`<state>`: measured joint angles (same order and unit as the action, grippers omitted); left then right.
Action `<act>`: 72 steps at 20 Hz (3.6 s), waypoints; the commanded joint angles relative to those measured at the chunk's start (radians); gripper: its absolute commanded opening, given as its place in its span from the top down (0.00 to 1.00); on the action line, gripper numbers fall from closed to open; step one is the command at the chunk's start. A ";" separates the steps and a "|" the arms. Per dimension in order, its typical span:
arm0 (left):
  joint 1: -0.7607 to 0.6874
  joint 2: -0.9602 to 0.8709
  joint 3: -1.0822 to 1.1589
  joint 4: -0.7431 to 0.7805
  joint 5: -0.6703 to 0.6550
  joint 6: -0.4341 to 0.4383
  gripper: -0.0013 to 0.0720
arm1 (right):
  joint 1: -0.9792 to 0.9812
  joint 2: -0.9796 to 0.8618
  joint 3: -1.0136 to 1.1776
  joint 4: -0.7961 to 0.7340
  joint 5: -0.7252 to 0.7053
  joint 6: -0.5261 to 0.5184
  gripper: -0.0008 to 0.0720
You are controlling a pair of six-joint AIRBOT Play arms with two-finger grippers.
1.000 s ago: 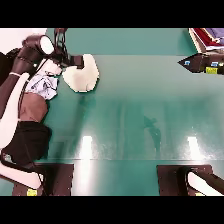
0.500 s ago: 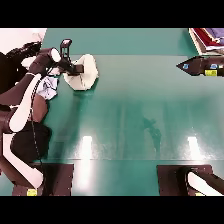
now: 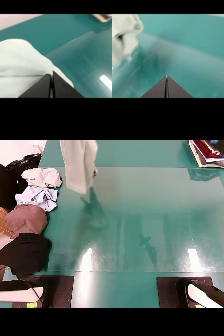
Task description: Fold the shirts.
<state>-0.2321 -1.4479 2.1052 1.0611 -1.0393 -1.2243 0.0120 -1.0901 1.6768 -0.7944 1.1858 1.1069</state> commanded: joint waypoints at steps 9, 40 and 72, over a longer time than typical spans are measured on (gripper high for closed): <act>-0.244 0.241 -0.613 0.035 -0.270 0.078 0.95 | -0.002 0.000 0.220 -0.097 0.203 0.135 0.97; 0.203 0.104 -1.239 -0.343 0.013 0.170 0.85 | 0.005 0.000 -0.303 -0.099 0.172 0.195 0.97; 0.208 0.126 -0.824 -0.024 -0.170 0.029 0.95 | 0.486 -0.958 0.232 0.033 0.132 0.175 0.97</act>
<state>-0.0246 -1.3376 1.2678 1.0378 -1.2053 -1.1809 0.5011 -2.0499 1.8530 -0.7353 1.2835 1.2915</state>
